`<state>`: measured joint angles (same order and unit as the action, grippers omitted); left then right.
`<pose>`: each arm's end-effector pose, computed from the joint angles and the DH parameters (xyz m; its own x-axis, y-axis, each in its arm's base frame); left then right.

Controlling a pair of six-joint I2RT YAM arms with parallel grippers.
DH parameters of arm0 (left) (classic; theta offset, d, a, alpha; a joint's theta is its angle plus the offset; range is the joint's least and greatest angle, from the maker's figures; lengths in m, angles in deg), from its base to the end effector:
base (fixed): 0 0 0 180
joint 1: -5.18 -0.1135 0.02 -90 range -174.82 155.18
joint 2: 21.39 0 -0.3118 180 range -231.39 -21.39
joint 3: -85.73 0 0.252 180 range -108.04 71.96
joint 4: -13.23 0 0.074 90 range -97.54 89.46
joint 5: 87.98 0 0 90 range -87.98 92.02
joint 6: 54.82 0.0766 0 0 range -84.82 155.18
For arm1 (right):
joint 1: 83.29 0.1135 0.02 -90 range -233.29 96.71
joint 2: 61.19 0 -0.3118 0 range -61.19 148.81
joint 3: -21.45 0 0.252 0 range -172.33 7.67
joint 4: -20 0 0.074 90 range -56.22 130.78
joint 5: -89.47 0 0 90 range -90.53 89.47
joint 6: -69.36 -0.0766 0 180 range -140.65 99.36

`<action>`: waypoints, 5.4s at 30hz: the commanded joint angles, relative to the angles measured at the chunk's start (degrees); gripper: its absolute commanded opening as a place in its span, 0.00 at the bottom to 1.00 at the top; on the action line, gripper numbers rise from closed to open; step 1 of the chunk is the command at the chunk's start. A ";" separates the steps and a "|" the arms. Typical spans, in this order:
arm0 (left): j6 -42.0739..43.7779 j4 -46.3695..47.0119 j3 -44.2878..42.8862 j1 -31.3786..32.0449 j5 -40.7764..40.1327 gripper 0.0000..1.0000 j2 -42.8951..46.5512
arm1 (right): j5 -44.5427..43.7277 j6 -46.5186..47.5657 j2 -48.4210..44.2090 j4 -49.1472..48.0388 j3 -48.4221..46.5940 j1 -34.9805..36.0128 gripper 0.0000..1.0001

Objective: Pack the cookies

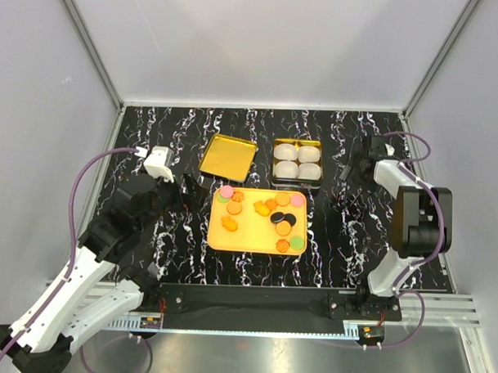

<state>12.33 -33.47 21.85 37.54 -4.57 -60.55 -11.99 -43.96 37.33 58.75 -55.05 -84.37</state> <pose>0.1283 -0.0709 0.3596 -0.4629 -0.1634 -0.8712 0.2844 0.9036 -0.3205 0.3723 -0.0222 0.1973 -0.7555 0.4023 -0.5171 0.4514 0.8916 0.0341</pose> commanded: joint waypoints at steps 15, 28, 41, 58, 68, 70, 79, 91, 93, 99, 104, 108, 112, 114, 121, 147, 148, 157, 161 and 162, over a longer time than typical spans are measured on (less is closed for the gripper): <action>0.62 2.17 0.19 0.25 1.14 0.99 -0.31 | 0.39 3.80 10.91 -0.71 -9.44 -0.15 0.93; 1.06 1.90 0.36 0.25 2.37 0.99 -0.66 | 2.15 4.06 11.08 0.42 -10.31 -0.06 0.60; 0.79 1.81 0.45 0.25 1.93 0.99 0.49 | 3.81 3.62 -6.66 5.44 -9.09 0.12 0.55; 0.35 0.94 1.06 0.25 3.69 0.99 0.22 | 3.21 2.66 -25.48 13.60 -7.14 12.66 0.54; -0.09 -0.64 3.09 0.25 0.18 0.99 2.85 | 6.55 0.28 -28.30 17.92 -8.65 31.03 0.47; -0.44 -1.08 3.44 0.25 -1.05 0.99 3.38 | 6.37 0.20 -27.60 18.45 -8.82 35.07 0.47; -2.02 -2.40 4.32 0.25 -5.10 0.99 5.32 | 9.79 1.60 -22.85 17.04 -8.30 42.39 0.47; -2.29 -3.28 4.23 0.25 -6.51 0.99 4.18 | 10.94 2.39 -13.45 13.62 -9.26 49.94 0.50; -2.20 -3.20 4.14 0.25 -6.51 0.99 4.09 | 10.32 2.57 -12.39 13.70 -10.22 50.74 0.52; -2.11 -3.20 4.23 0.25 -6.16 0.99 4.09 | 9.35 3.09 -8.70 14.49 -13.65 52.50 0.54; -2.02 -3.28 4.23 0.25 -6.24 0.99 4.35 | 8.21 3.62 -5.89 15.63 -15.85 53.11 0.55; -1.93 -3.46 4.23 0.25 -6.42 0.99 4.70 | 7.34 3.80 -4.83 16.77 -16.73 53.46 0.55; -1.93 -3.28 4.23 0.25 -5.98 0.99 4.79 | 7.07 3.89 -4.04 17.30 -17.44 54.17 0.56; -1.85 -3.20 4.23 0.25 -5.89 0.99 4.70 | 6.81 4.06 -3.34 17.65 -17.96 54.52 0.56; -1.93 -3.11 4.23 0.25 -5.54 0.99 4.79 | 5.67 3.97 -1.40 18.71 -19.19 55.31 0.57; -1.76 -3.20 4.40 0.25 -5.10 0.99 5.49 | 5.05 4.85 0.09 21.70 -20.95 56.10 0.57; -1.84 -3.11 4.40 0.25 -5.10 0.99 5.49 | 5.05 4.85 0.18 21.70 -20.95 56.10 0.57; -1.67 -3.20 4.40 0.25 -5.19 0.99 5.67 | 6.45 4.68 -0.87 22.05 -20.78 56.19 0.56; -1.76 -3.19 4.40 0.25 -5.01 0.99 5.50 | 6.54 4.41 -1.66 22.49 -20.60 56.10 0.56; -1.67 -3.11 4.40 0.25 -5.01 0.99 5.58 | 6.63 4.41 -2.10 22.58 -20.51 56.19 0.56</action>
<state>10.52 -38.35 25.74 37.54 -9.42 -55.54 -5.59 -39.74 37.99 80.43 -73.45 -28.85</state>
